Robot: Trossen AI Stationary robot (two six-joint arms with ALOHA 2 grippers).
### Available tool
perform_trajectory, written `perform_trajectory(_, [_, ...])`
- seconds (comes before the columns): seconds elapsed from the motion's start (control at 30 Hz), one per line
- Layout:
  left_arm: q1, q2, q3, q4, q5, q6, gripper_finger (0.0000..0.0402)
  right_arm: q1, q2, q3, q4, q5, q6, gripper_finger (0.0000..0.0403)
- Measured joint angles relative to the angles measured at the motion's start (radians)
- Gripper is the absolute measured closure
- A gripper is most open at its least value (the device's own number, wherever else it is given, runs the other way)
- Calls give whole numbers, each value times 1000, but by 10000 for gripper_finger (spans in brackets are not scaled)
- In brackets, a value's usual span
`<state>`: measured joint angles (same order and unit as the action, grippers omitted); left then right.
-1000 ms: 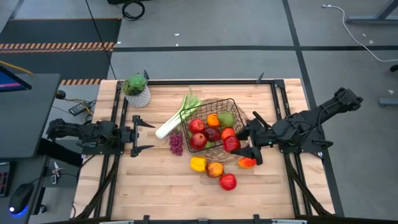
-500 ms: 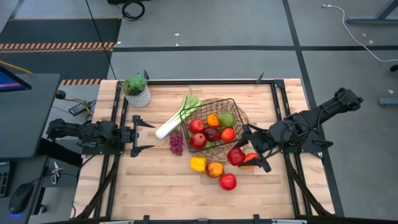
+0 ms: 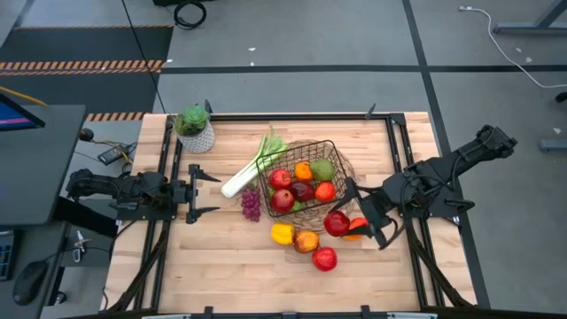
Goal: Build produce basket
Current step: Put the red apple into the black wire basket
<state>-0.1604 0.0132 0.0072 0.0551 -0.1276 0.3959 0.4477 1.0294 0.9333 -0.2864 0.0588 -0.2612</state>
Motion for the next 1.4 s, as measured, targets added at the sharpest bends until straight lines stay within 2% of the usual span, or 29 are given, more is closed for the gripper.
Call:
perform_trajectory(0.2, [0,0,0,0,0,0,2,0,0,0,8,2,-381,87])
perform_trajectory(0.53, [0,0,0,0,0,0,2,-47,0,0,8,4,-1157,88])
perform_trajectory(0.63, [0,0,0,0,0,0,2,-61,0,0,12,4,-1318,88])
perform_trajectory(0.83, [0,0,0,0,0,0,2,-70,0,1,24,4,-1539,88])
perform_trajectory(1.0, [0,0,0,0,0,0,2,-70,0,1,23,4,-1597,88])
perform_trajectory(1.2, [0,0,0,0,0,0,2,-71,0,1,23,4,-1554,88])
perform_trajectory(1.27, [0,0,0,0,0,0,2,-73,0,1,23,3,-1433,88])
perform_trajectory(1.4, [0,0,0,0,0,0,2,-85,0,1,22,0,-995,88])
